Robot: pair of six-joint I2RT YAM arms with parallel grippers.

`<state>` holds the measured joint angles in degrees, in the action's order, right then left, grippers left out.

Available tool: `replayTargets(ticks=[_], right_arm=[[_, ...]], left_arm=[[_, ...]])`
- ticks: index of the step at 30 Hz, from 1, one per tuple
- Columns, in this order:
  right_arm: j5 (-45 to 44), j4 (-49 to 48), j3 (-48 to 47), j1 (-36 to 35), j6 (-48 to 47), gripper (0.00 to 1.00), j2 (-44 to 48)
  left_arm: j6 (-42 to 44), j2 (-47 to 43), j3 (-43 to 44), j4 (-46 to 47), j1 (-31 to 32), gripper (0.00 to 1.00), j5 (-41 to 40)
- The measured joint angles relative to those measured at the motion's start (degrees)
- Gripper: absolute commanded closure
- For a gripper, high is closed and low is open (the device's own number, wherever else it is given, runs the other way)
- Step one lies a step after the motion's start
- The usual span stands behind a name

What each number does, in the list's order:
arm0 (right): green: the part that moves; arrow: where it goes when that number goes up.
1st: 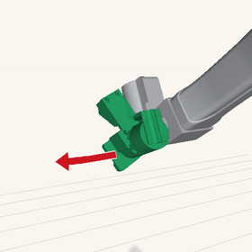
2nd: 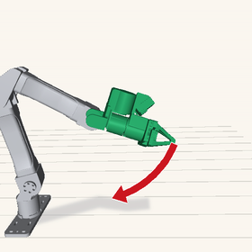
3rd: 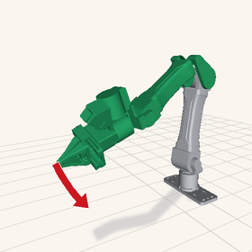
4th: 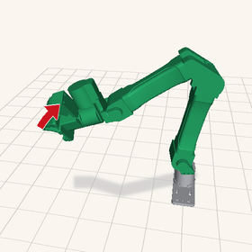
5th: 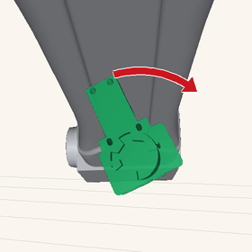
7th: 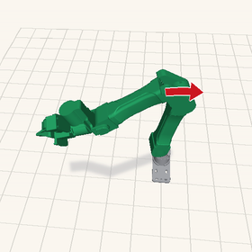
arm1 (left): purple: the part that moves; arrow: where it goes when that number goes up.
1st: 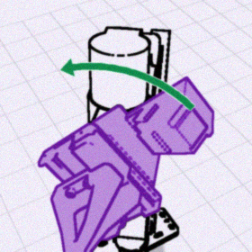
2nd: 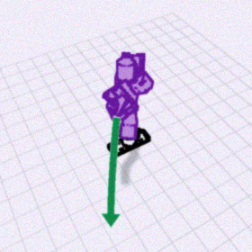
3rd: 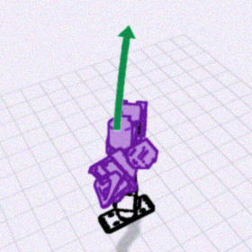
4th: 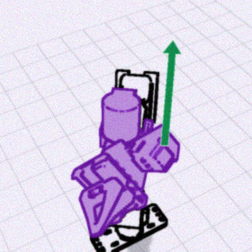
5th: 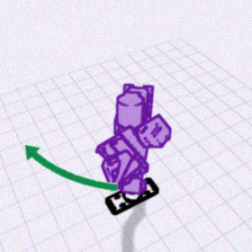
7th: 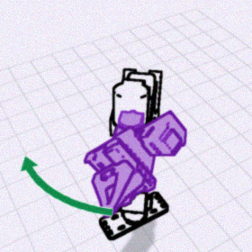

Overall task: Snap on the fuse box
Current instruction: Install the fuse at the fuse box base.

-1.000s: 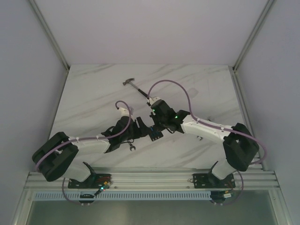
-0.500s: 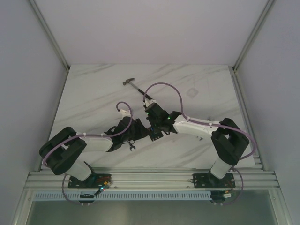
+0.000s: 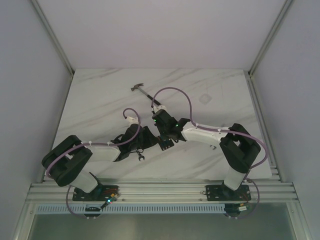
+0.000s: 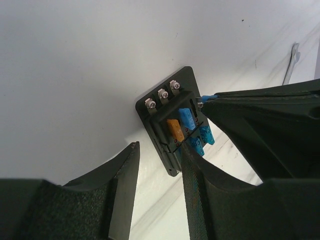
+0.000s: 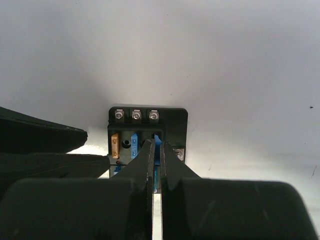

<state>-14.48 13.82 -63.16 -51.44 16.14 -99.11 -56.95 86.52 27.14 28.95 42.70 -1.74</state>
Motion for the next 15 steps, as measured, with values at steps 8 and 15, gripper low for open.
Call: replayTargets(ticks=[8, 15], right_arm=[[-0.4, 0.0, -0.7, 0.0, 0.4, 1.00, -1.6], [-0.3, 0.8, -1.7, 0.0, 1.0, 1.00, -2.3]], left_arm=[[0.0, 0.0, 0.0, 0.0, 0.0, 0.54, 0.0], [0.0, 0.4, 0.0, 0.0, -0.1, 0.55, 0.0]])
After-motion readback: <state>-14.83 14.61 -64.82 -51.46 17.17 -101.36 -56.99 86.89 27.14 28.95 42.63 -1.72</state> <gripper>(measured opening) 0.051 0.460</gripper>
